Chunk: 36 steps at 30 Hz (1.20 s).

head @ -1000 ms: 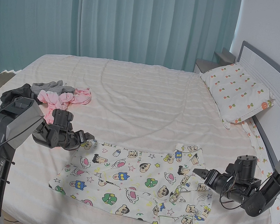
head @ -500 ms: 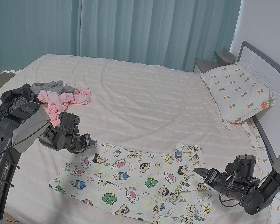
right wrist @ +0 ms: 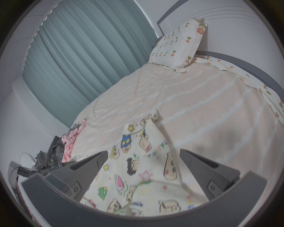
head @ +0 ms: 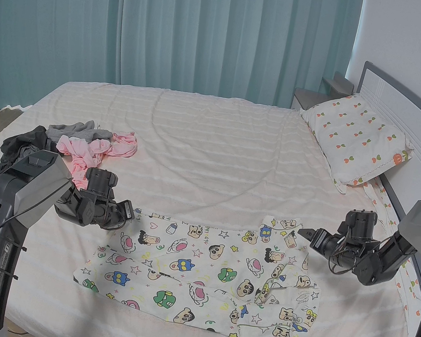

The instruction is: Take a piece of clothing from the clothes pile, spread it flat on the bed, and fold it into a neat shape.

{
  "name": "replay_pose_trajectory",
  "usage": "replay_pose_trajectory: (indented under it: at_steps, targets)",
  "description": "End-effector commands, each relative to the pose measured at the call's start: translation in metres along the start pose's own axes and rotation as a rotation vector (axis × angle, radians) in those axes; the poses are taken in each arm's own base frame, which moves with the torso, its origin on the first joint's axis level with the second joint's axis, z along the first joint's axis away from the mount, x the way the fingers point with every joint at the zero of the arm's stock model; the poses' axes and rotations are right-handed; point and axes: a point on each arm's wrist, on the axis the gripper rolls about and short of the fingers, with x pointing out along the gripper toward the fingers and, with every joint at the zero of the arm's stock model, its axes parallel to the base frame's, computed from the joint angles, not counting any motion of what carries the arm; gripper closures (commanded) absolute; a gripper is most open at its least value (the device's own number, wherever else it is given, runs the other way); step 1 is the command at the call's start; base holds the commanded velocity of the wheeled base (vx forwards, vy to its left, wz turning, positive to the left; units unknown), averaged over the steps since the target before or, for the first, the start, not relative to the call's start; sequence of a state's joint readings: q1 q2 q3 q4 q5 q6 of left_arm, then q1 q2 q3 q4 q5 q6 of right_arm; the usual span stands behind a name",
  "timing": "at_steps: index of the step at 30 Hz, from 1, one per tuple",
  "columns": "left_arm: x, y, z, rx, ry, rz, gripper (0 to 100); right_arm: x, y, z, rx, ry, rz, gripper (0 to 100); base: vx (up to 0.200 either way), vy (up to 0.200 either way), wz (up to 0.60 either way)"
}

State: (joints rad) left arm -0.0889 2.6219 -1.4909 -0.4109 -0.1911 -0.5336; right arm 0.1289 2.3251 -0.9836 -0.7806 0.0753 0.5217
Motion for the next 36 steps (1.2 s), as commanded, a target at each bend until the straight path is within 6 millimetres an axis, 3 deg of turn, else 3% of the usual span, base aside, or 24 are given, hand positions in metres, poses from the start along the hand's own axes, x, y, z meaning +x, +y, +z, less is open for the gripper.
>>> replay_pose_trajectory:
  at_steps: [1, 6, 10, 13, 18, 26, 27, 36]
  targets:
    - [-0.019, -0.008, 0.009, 0.002, -0.027, 0.005, 100, 0.047, -0.016, 0.007, 0.005, 0.042, -0.06, 0, 0.0, 0.0, 0.0]
    - [-0.019, -0.009, 0.007, 0.004, -0.023, 0.008, 100, 0.069, -0.019, -0.001, -0.038, 0.086, -0.068, 0, 0.0, 0.0, 0.0]
    - [-0.018, -0.008, 0.004, 0.004, -0.031, 0.039, 100, 0.09, -0.02, 0.008, -0.063, 0.108, -0.086, 0, 0.0, 0.0, 0.0]
    - [-0.019, -0.007, 0.003, 0.003, -0.028, 0.043, 100, 0.094, -0.012, 0.017, -0.063, 0.119, -0.079, 0, 0.0, 0.0, 0.0]
    - [-0.019, -0.005, 0.001, 0.001, -0.022, 0.051, 100, 0.107, 0.003, 0.016, -0.084, 0.118, -0.05, 0, 0.0, 0.0, 0.0]
    - [-0.018, -0.006, -0.001, 0.002, -0.023, 0.059, 100, 0.118, 0.018, 0.0, -0.09, 0.222, -0.011, 0, 0.0, 0.0, 0.0]
    - [-0.018, -0.006, -0.001, 0.002, -0.021, 0.06, 100, 0.118, 0.018, 0.001, -0.089, 0.221, -0.012, 100, 0.0, 0.0, 0.0]
    - [-0.017, -0.007, -0.002, 0.004, -0.02, 0.058, 100, 0.117, 0.018, 0.007, -0.056, 0.205, -0.005, 100, 0.0, 0.0, 0.0]
